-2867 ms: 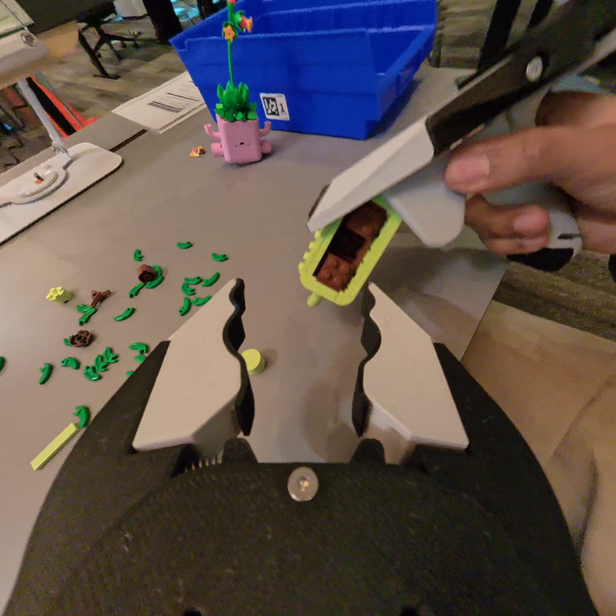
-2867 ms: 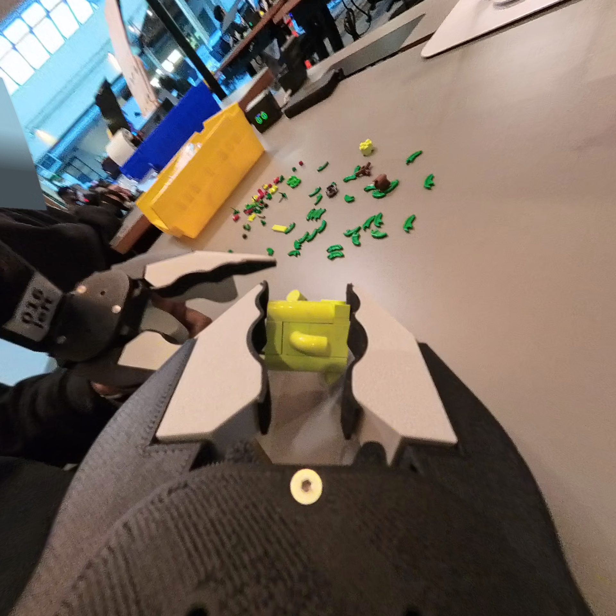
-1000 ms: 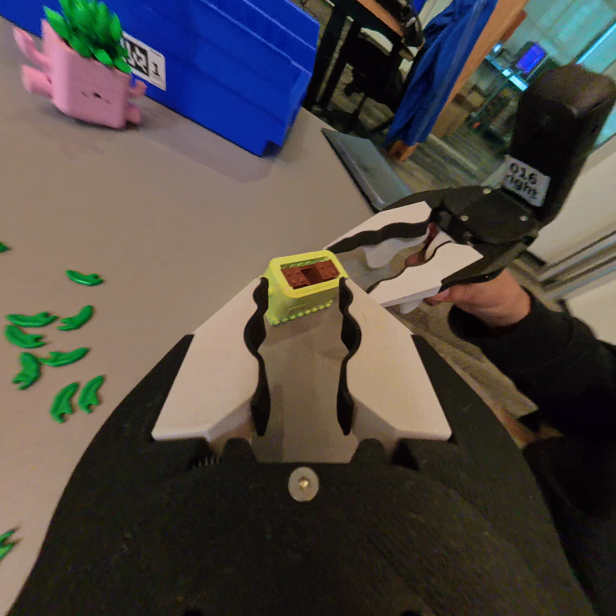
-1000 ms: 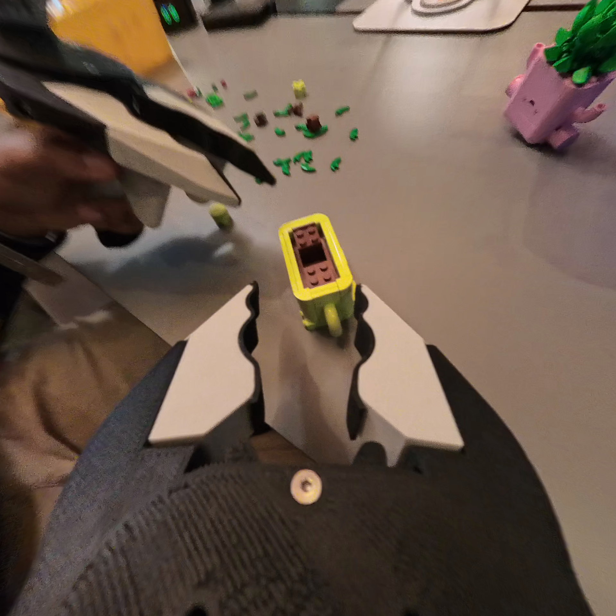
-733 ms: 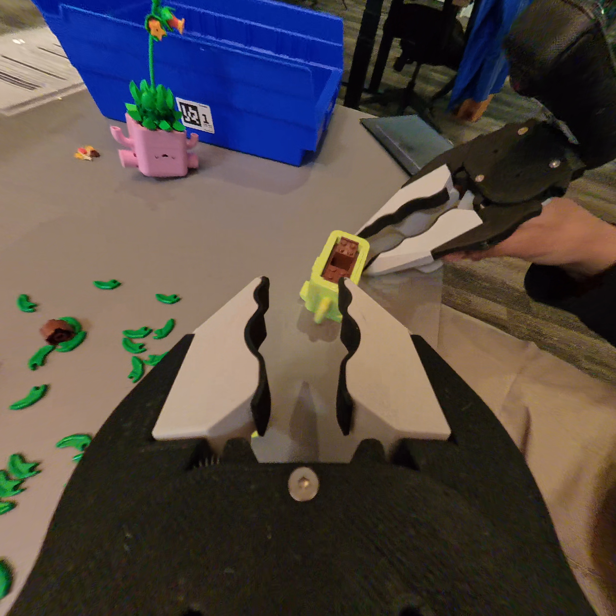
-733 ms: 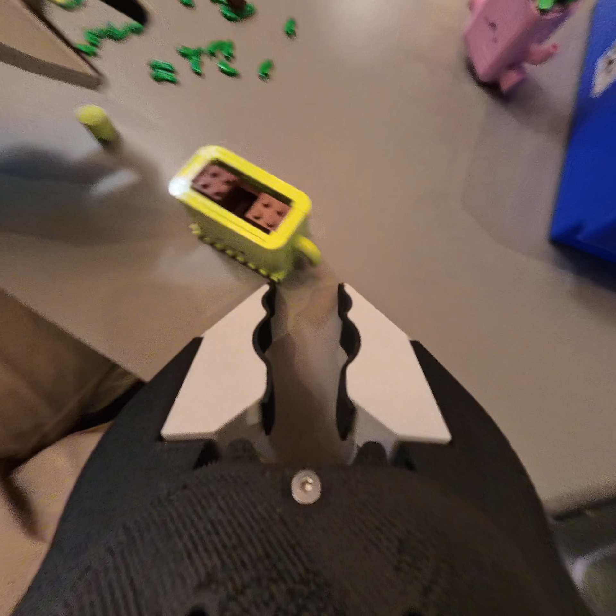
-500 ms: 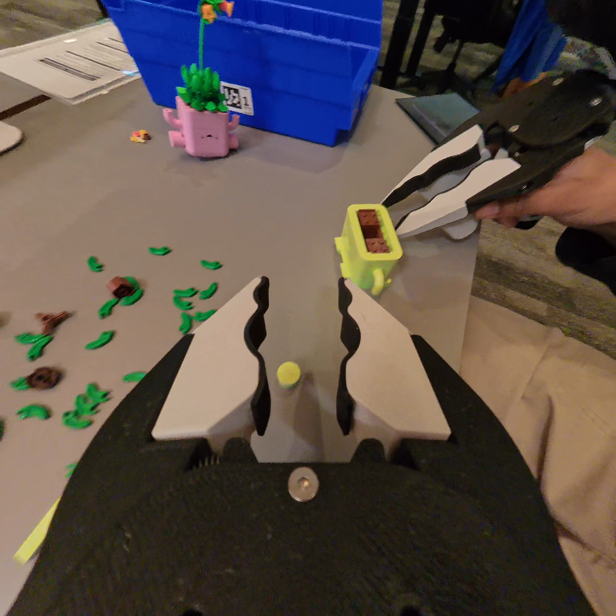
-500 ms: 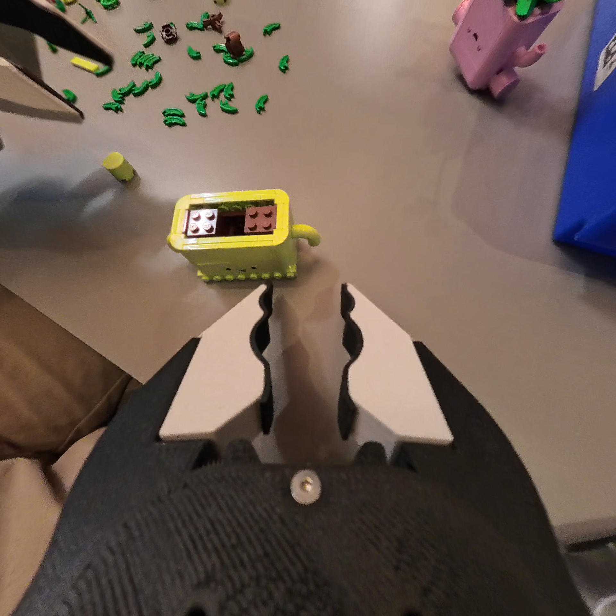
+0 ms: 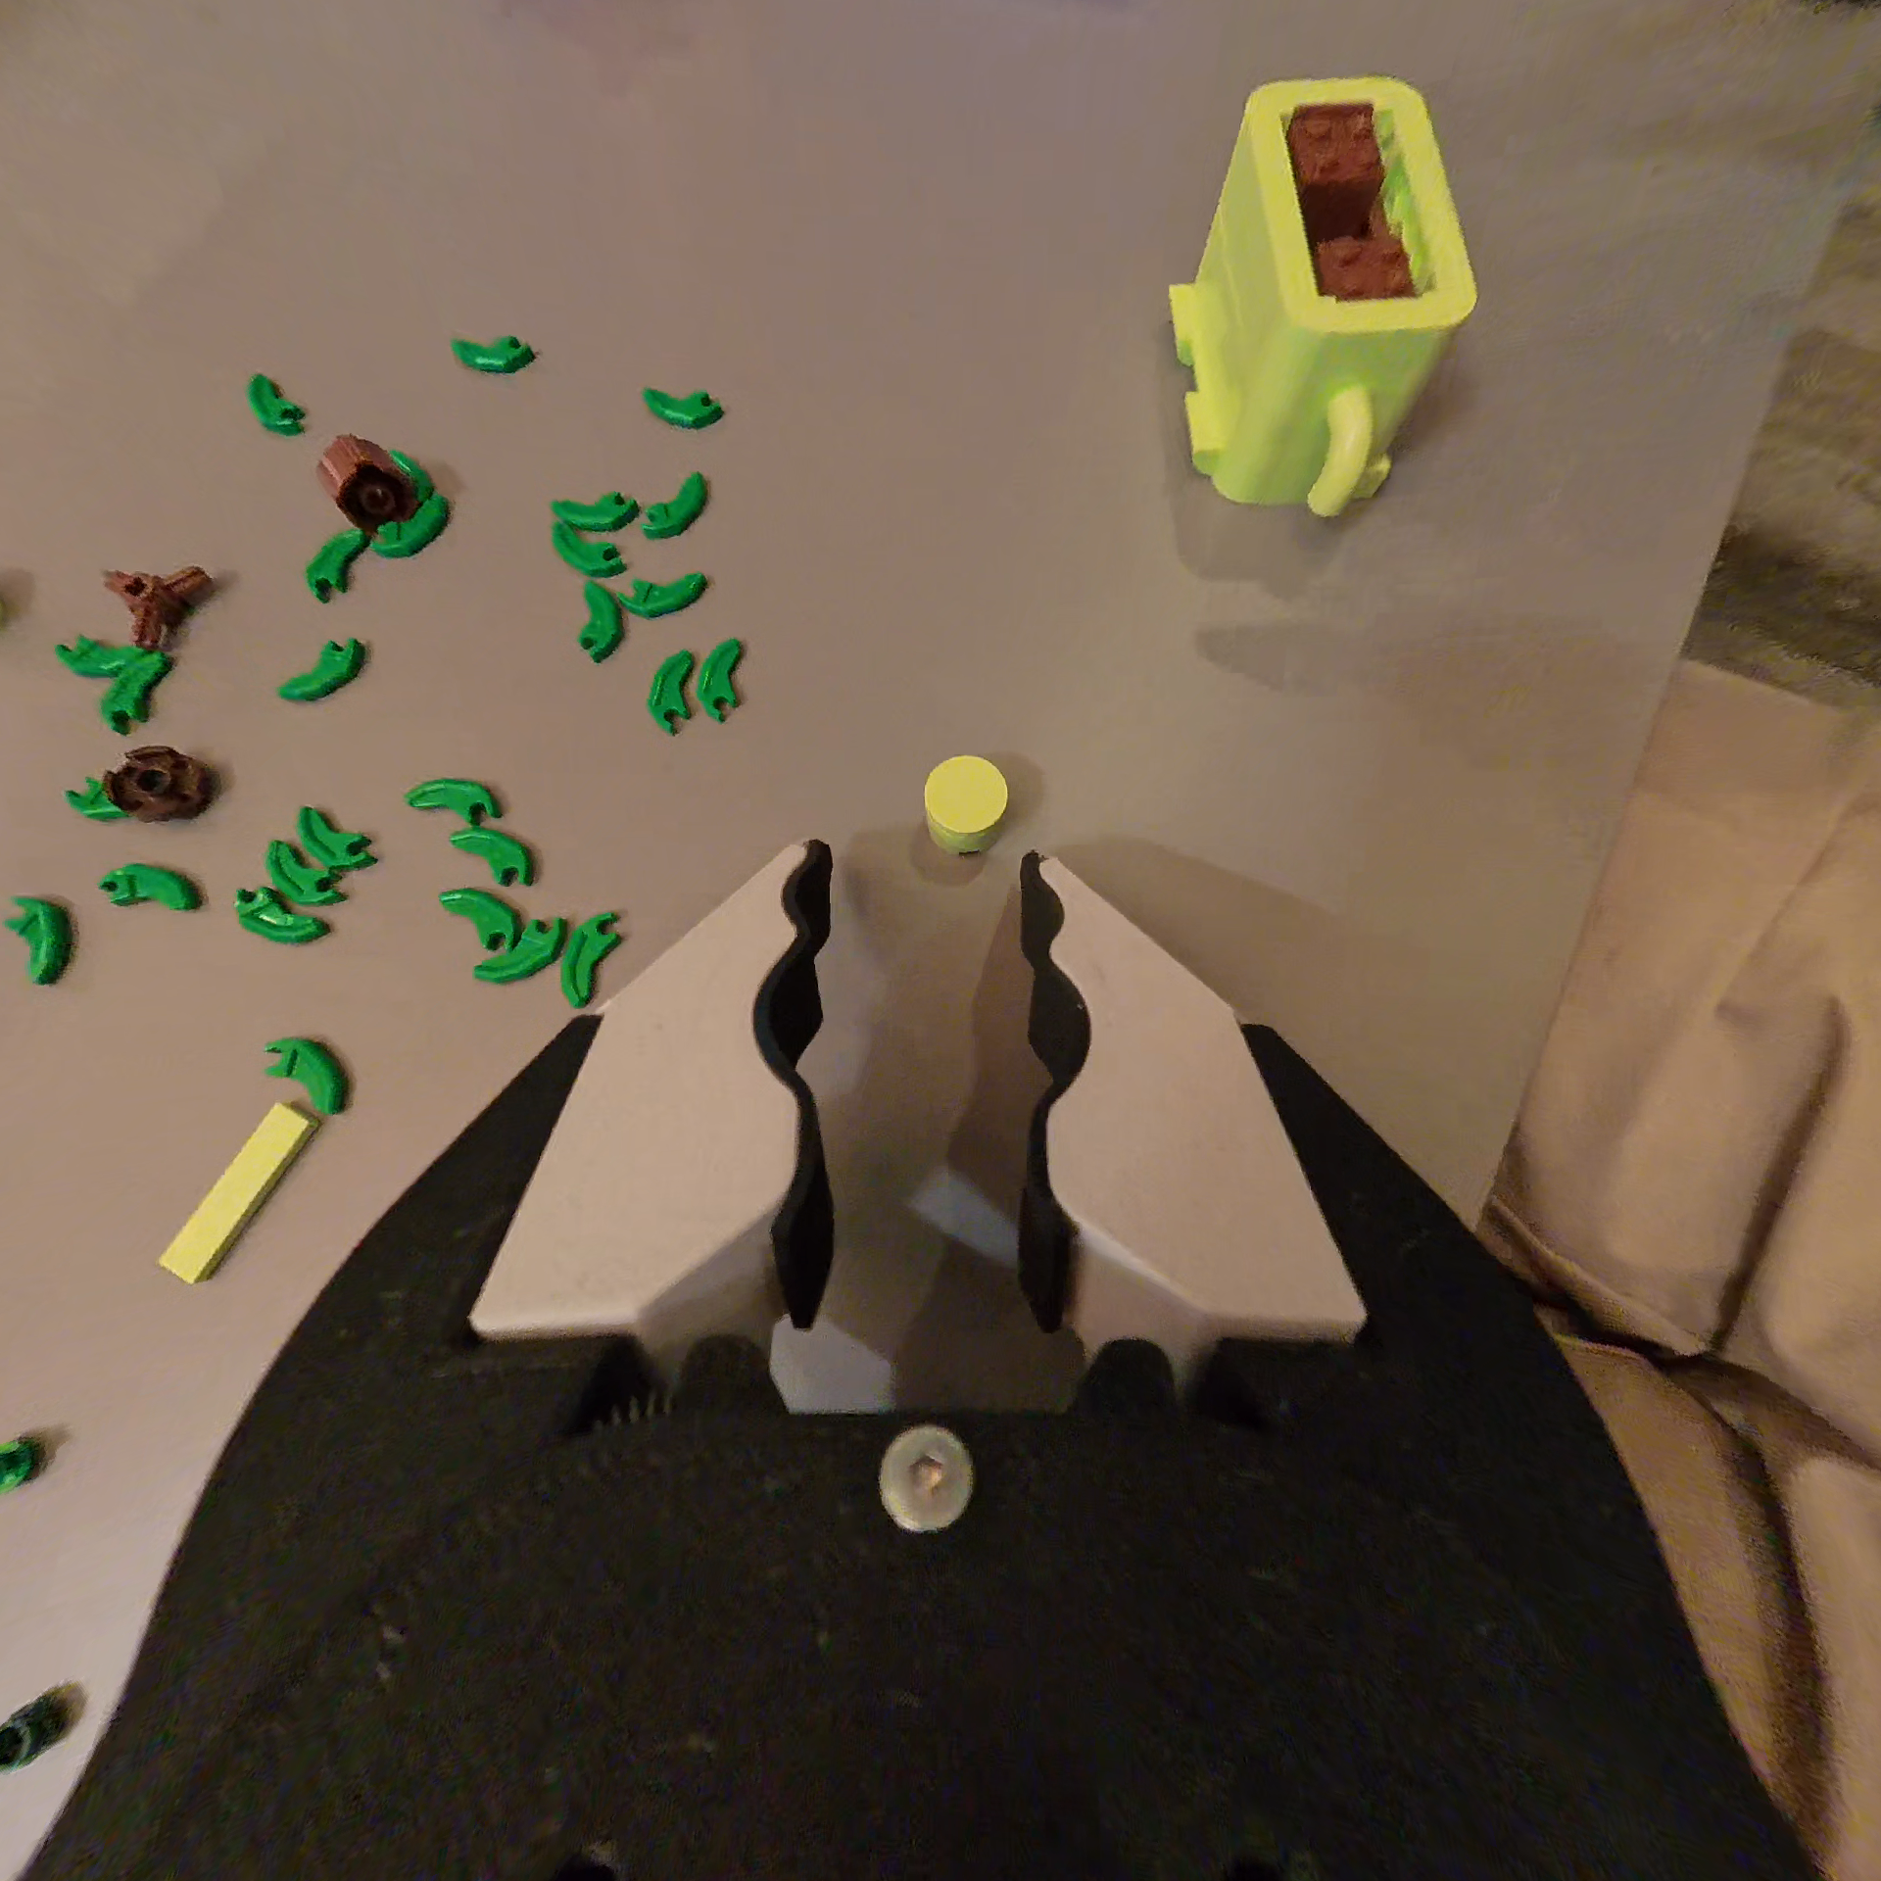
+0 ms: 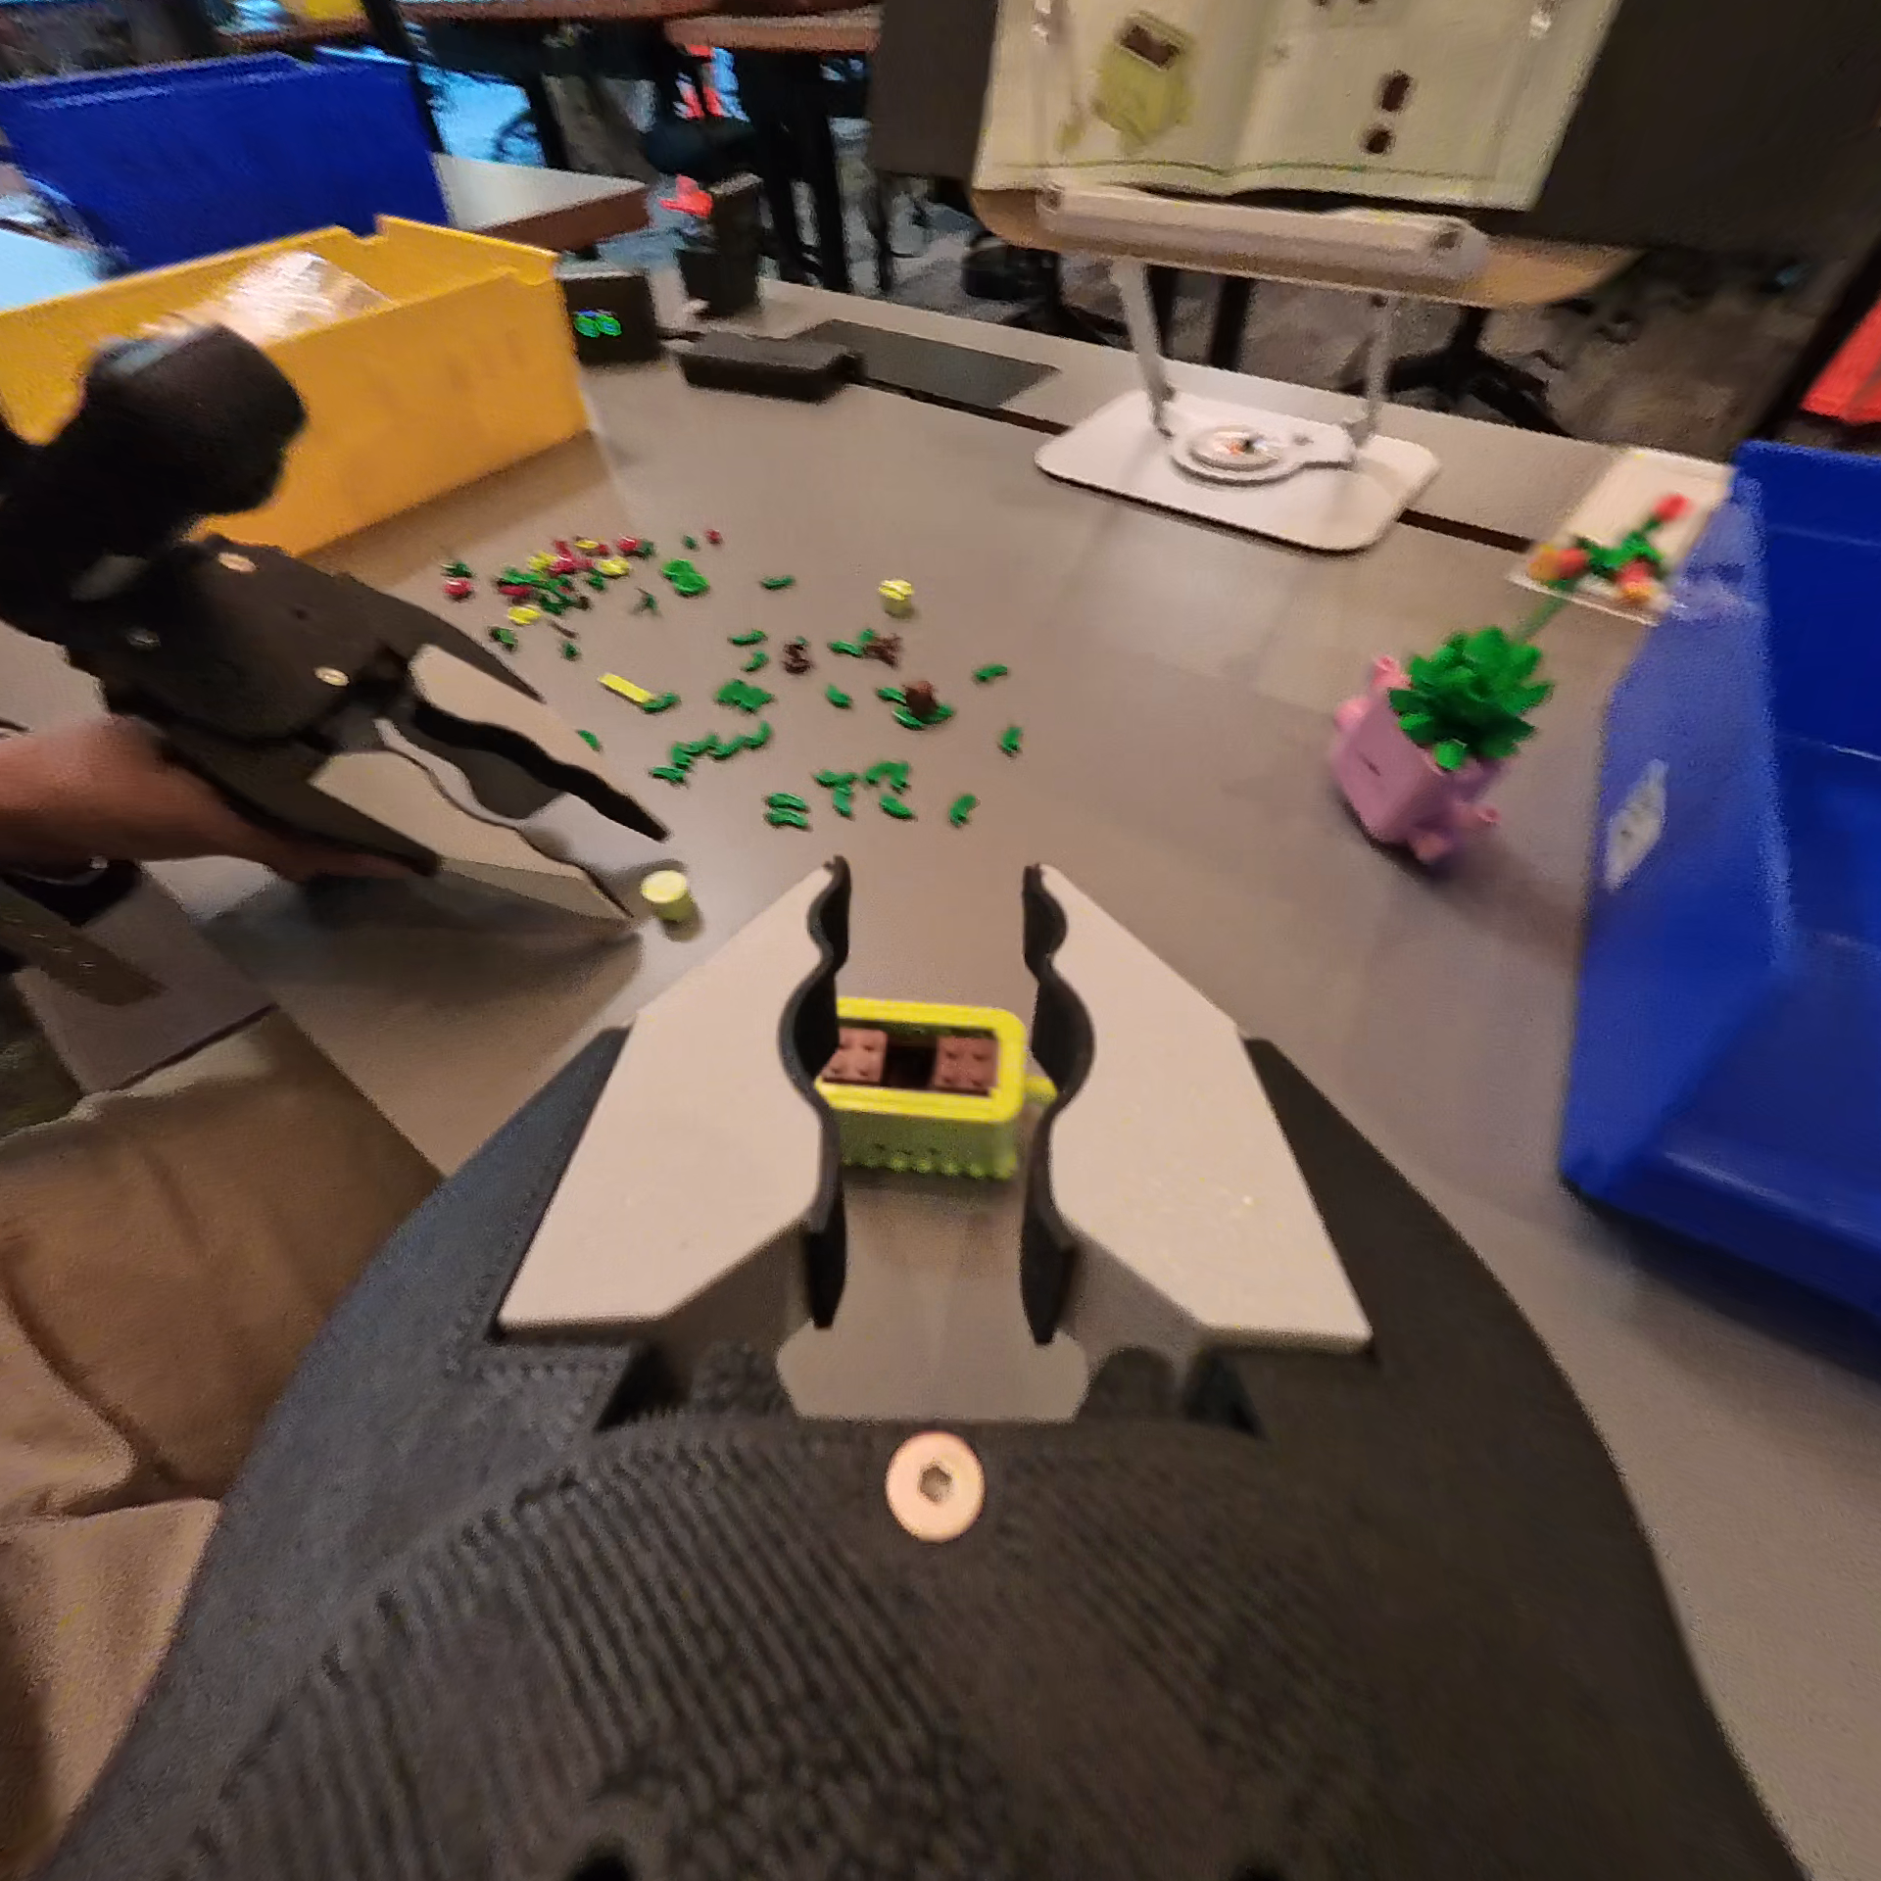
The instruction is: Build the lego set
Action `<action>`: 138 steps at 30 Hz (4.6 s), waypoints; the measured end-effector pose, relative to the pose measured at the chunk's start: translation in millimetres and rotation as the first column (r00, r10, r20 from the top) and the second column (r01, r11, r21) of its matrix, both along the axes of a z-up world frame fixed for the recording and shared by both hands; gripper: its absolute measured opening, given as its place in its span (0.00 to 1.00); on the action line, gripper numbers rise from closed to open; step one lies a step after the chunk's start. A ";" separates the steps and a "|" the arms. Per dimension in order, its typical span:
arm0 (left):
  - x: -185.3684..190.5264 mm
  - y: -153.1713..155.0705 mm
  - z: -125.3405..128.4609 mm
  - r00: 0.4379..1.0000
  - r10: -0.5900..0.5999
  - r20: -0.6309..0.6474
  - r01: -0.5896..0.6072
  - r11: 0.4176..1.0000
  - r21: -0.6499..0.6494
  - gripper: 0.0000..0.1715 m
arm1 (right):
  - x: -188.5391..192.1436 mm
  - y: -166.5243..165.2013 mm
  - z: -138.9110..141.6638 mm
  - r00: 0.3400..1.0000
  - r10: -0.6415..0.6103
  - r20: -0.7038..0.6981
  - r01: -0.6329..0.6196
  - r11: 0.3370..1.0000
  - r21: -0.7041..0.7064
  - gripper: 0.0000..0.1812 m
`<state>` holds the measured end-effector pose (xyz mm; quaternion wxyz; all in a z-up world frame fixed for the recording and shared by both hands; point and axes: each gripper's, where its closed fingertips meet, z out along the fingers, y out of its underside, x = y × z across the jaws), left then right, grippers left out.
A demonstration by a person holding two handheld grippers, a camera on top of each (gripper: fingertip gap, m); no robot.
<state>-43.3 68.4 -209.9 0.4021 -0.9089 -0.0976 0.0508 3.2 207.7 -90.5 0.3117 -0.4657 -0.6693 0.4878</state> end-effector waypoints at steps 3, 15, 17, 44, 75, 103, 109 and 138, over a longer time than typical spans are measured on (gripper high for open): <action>2.9 0.7 -4.6 0.999 -0.019 -0.043 0.018 0.999 -0.040 0.20 | -3.5 -25.1 -0.2 0.998 0.067 0.000 -0.067 0.998 -0.003 0.18; -43.8 -42.9 28.0 0.984 0.181 -0.003 -0.177 0.967 0.186 0.06 | -6.7 -151.7 -78.2 0.948 0.282 0.145 -0.297 0.950 0.093 0.17; -47.4 -46.6 33.9 0.980 0.189 0.062 -0.199 0.950 0.240 0.05 | -10.7 -153.7 -90.6 0.954 0.264 0.139 -0.284 0.948 0.144 0.17; -55.4 -45.9 6.7 0.958 0.225 0.179 -0.245 0.965 0.094 0.00 | -20.9 -147.9 -95.1 0.930 0.276 0.241 -0.247 0.958 -0.145 0.00; -50.7 -45.7 26.4 0.978 0.207 0.004 -0.204 0.962 0.182 0.00 | -2.2 -77.8 -110.7 0.957 0.141 0.254 -0.179 0.975 0.131 0.00; -173.3 -16.4 31.4 0.940 0.339 0.051 -0.340 0.940 0.031 0.24 | -46.9 -102.1 -47.8 0.962 0.271 -0.027 -0.272 0.945 -0.182 0.00; -225.6 7.8 -4.8 0.931 0.364 0.036 -0.359 0.928 -0.097 0.21 | -56.6 -102.1 -48.4 0.948 0.314 -0.062 -0.318 0.944 -0.091 0.00; 42.9 -9.4 -3.4 0.989 -0.060 0.133 0.071 0.995 -0.076 0.15 | -48.7 -96.2 -34.0 0.947 0.253 -0.196 -0.265 0.964 -0.034 0.00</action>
